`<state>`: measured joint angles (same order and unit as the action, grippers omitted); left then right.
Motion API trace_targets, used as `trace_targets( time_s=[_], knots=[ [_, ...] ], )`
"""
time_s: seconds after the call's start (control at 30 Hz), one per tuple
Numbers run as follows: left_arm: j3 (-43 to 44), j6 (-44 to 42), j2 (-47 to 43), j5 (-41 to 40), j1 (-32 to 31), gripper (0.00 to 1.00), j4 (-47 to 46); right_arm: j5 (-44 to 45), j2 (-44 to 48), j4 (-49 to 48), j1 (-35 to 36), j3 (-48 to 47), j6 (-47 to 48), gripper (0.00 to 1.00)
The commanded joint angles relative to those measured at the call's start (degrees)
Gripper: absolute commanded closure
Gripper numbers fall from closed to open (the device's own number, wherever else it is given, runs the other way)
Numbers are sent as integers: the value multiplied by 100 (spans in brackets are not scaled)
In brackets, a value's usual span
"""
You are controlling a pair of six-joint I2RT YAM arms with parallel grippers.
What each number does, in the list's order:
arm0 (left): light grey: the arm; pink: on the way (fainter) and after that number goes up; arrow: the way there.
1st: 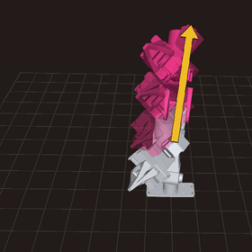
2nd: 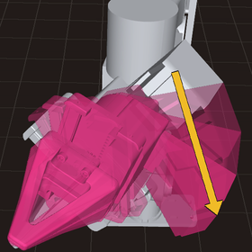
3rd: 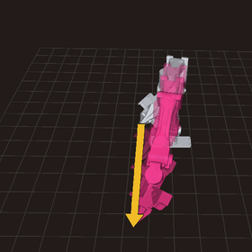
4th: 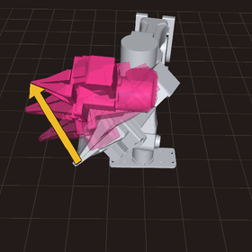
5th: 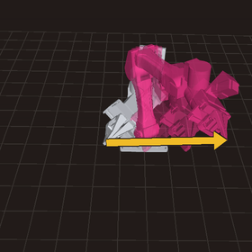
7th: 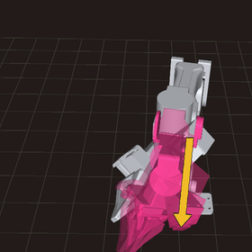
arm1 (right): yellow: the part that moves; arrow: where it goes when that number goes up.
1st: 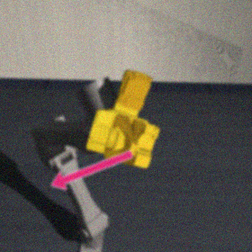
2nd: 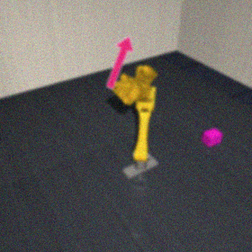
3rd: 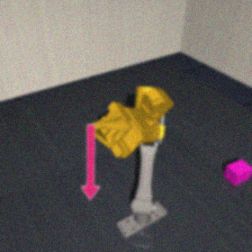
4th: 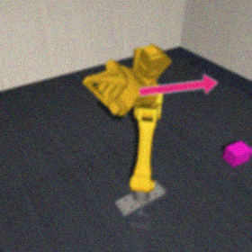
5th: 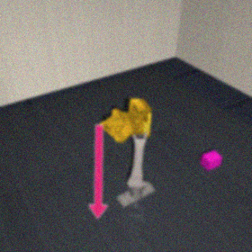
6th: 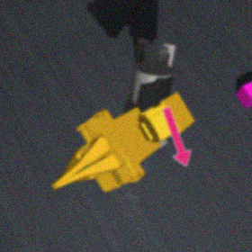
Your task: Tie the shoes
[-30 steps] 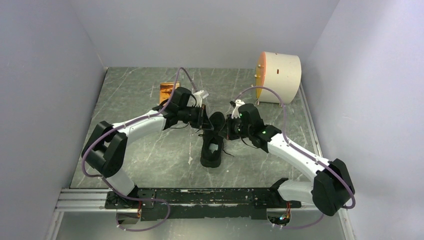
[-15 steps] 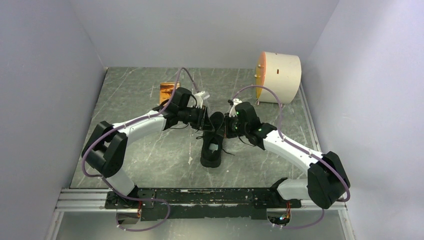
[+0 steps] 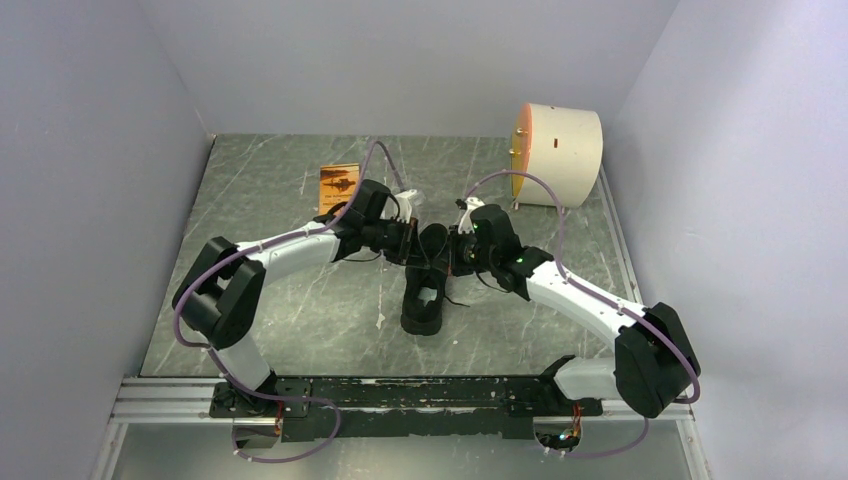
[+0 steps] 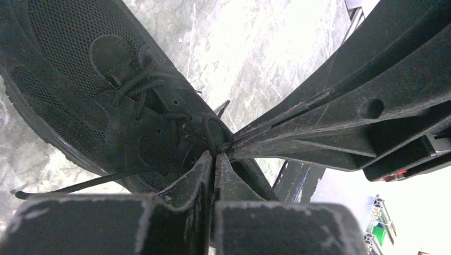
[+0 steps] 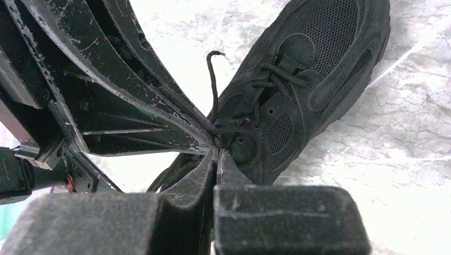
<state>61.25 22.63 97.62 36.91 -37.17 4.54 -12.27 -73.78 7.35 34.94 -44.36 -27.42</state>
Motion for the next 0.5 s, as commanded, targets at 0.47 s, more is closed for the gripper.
trace_targets(
  time_s=[0.47],
  knots=[
    [377, -559, -6, -116, -76, 95, 417, -1329, -944, 267, -975, -534, -47, 71]
  ],
)
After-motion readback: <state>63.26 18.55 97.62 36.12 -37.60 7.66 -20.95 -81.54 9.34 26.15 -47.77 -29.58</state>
